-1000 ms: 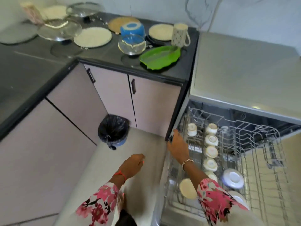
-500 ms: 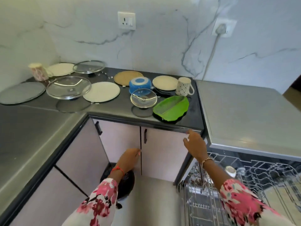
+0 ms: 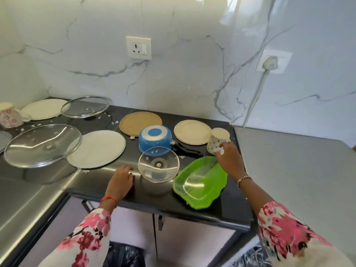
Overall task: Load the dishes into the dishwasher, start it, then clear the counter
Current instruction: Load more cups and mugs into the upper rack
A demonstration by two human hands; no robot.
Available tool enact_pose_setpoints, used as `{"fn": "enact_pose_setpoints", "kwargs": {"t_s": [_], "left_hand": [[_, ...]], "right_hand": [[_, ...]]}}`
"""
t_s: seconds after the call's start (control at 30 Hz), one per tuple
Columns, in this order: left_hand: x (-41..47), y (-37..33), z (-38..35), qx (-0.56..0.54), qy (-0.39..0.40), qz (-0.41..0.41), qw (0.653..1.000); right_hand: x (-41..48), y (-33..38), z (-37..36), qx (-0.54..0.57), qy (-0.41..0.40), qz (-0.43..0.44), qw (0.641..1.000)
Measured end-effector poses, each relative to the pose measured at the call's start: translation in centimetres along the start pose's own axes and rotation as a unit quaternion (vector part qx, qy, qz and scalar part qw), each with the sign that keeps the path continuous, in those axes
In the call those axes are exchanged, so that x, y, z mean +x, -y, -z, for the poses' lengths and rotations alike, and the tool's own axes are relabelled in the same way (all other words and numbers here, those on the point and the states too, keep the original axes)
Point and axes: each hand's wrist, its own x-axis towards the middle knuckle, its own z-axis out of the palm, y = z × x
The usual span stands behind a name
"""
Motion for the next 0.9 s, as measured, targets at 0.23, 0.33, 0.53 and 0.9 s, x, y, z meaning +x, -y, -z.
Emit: {"fn": "enact_pose_setpoints", "kwargs": {"t_s": [0.23,0.33,0.53,0.9], "left_hand": [[5.6,0.9,-1.1,0.031,0.057,-0.010,0.998],[6.4,1.3,-1.8,0.028,0.076,0.002,0.997],[6.9,2.0,-3.6,0.097,0.078,-0.013,0.992],[6.6,1.7,-3.4,0.071,0.063,-0.005,0.996]], "right_hand": [[7.9,-0.8,-0.9,-0.077,0.062,-0.013,0.995],[9.7,-1.1,-1.5,-0.086,0.103,-0.037,0.990],[12.9,-1.5,-3.0,-0.121,0.202,-0.057,0.970],[13.3,-2.4,-2.7,-0.023,0.167,-0.060,0.984]]}}
